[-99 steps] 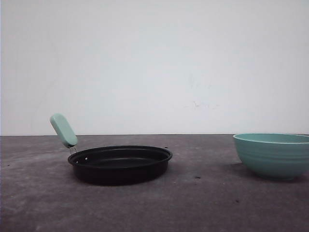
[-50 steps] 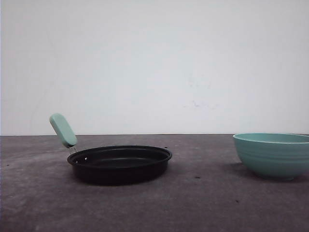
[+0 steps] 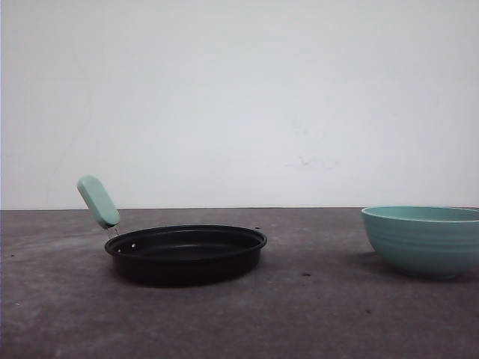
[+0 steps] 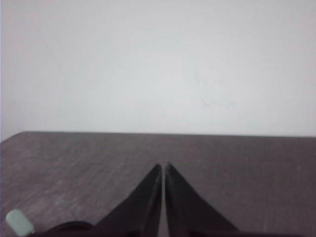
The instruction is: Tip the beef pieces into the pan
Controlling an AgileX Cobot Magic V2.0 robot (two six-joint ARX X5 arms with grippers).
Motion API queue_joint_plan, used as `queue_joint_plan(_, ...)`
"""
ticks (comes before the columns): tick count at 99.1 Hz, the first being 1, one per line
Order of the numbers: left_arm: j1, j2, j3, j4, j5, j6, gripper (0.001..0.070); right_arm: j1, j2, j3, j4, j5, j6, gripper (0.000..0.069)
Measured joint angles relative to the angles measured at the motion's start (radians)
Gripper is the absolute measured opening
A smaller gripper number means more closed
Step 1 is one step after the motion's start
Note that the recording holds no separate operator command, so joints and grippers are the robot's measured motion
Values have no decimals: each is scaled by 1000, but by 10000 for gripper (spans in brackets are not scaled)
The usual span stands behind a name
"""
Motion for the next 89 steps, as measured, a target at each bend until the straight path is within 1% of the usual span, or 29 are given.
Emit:
queue_joint_plan(3,0,3,0,-4,23,-4,25,0,3,10,-12,0,0,10)
queue_joint_plan(8,0,7,0,-7,35,-6,32,0,3,15,-10,0,0,12)
queue_joint_plan(11,0,10,0,-10,39,-5,52,0,2,15,-3,0,0,20)
queue_joint_plan(14,0,11,0,-13,40,-3,86,0,3,15,5,0,0,42)
queue_joint_plan(17,0,13,0,-19,40,-3,136,0,3,15,13,0,0,82)
queue_joint_plan(24,0,17,0,-35,40,-4,263,0,3,16,18,-4,2,208)
queue_joint_plan(28,0,18,0,-45,40,-4,311,0,3,16,18,-4,4,271)
queue_joint_plan(34,0,18,0,-53,40,-4,345,0,3,16,15,-4,6,336)
queue_joint_plan(43,0,19,0,-53,40,-4,362,0,3,16,2,-4,9,419)
queue_joint_plan(48,0,19,0,-54,40,-5,376,0,7,16,-3,-3,10,476)
queue_joint_plan(52,0,21,0,-55,40,-8,411,0,12,17,-6,2,17,530)
queue_joint_plan(56,0,24,0,-57,40,-14,466,0,23,18,-13,4,30,588)
queue_joint_plan(62,0,33,0,-56,40,-31,522,0,39,18,-20,3,47,645)
queue_joint_plan(67,0,43,0,-56,39,-44,543,0,53,18,-28,2,55,673)
queue_joint_plan(72,0,58,0,-56,32,-61,550,0,67,18,-35,2,61,683)
queue_joint_plan(78,0,78,0,-56,9,-84,552,0,84,18,-53,2,72,683)
queue_joint_plan(89,0,125,0,-47,-51,-134,553,0,131,20,-121,2,109,683)
